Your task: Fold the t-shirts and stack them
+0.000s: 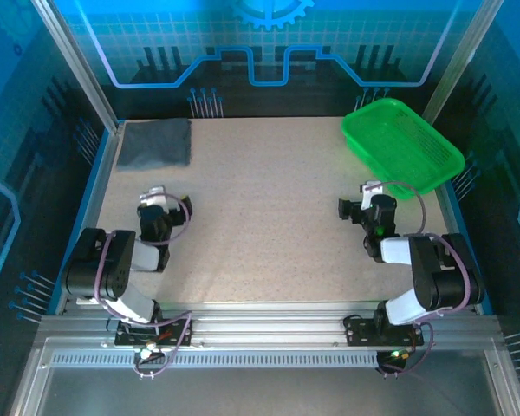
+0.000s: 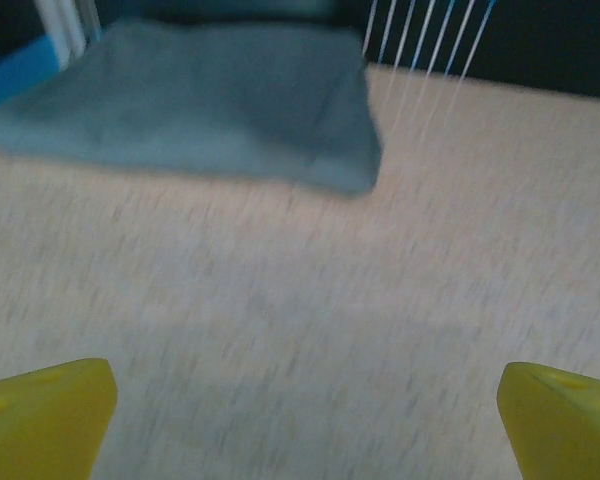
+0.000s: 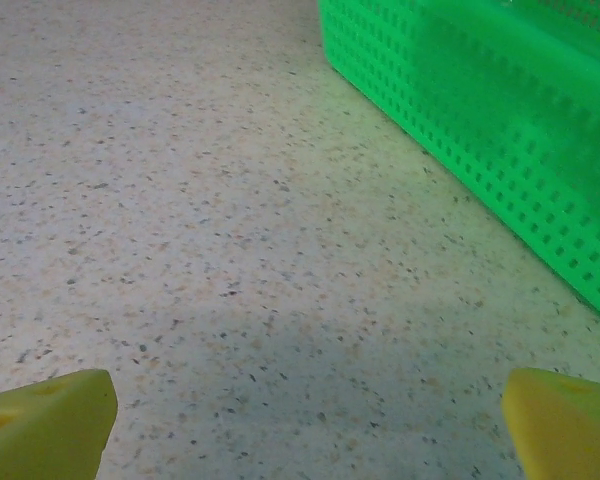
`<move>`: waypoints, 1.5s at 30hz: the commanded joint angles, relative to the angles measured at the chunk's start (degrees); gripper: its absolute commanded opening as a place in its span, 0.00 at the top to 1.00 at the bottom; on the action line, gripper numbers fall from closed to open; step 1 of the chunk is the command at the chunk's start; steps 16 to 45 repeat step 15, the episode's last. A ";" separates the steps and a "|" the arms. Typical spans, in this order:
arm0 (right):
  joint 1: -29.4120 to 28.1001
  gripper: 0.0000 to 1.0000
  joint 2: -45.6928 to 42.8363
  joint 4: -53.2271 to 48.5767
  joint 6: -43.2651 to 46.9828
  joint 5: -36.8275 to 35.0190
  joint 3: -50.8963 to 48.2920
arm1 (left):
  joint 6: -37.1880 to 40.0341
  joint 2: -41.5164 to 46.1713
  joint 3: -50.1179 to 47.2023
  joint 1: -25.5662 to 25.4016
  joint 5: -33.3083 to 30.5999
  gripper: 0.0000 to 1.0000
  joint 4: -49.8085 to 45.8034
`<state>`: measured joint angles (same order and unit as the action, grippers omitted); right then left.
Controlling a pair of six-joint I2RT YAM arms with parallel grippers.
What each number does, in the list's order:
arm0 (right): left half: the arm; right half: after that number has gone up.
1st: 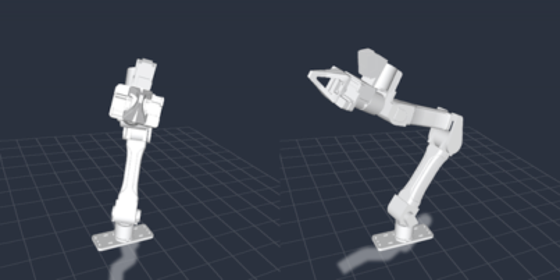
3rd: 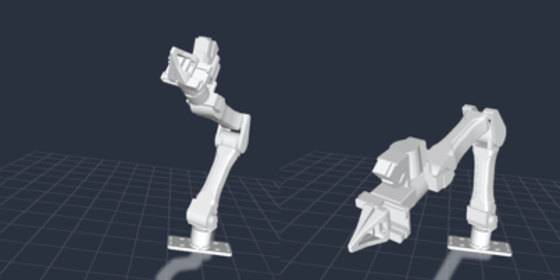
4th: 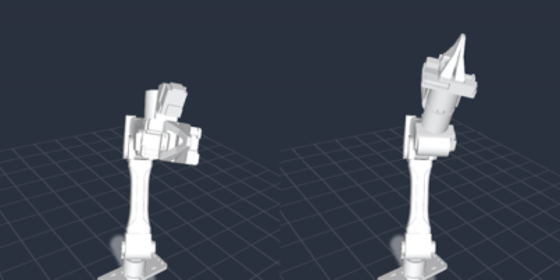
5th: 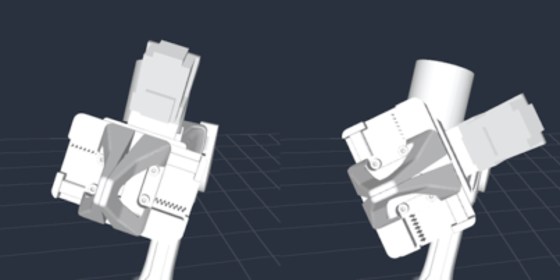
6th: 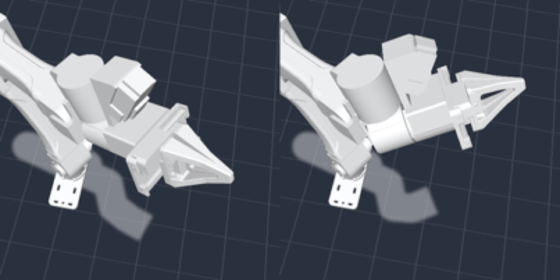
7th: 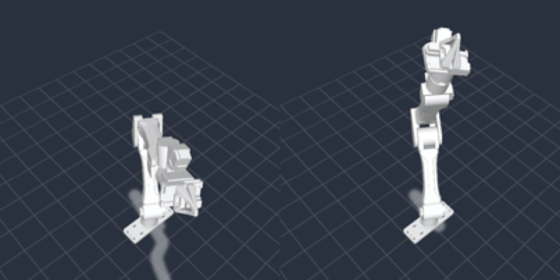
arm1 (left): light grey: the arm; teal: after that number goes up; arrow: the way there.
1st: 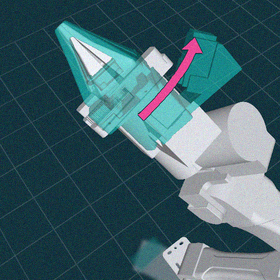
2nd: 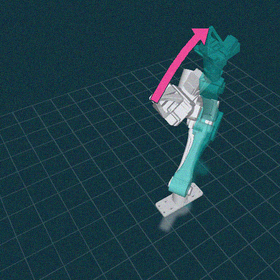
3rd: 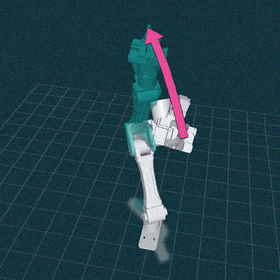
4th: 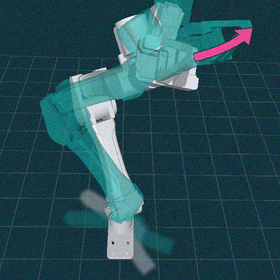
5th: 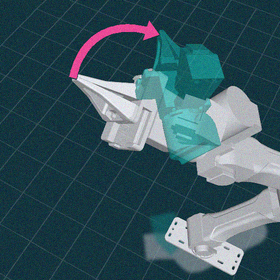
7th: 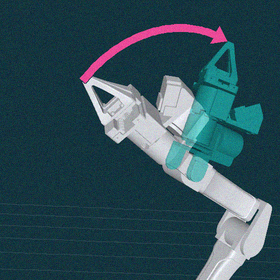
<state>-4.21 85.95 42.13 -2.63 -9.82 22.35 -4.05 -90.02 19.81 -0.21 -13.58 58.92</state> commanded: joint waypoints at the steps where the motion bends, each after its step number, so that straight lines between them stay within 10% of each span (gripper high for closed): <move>1: -1.00 0.00 0.15 2.82 2.19 -0.77 1.49 | 1.76 1.38 1.03 -0.58 1.33 0.01 -4.72; 45: -0.18 0.00 0.09 2.22 1.90 1.00 1.77 | 2.01 1.24 1.10 -0.73 0.93 0.01 -4.38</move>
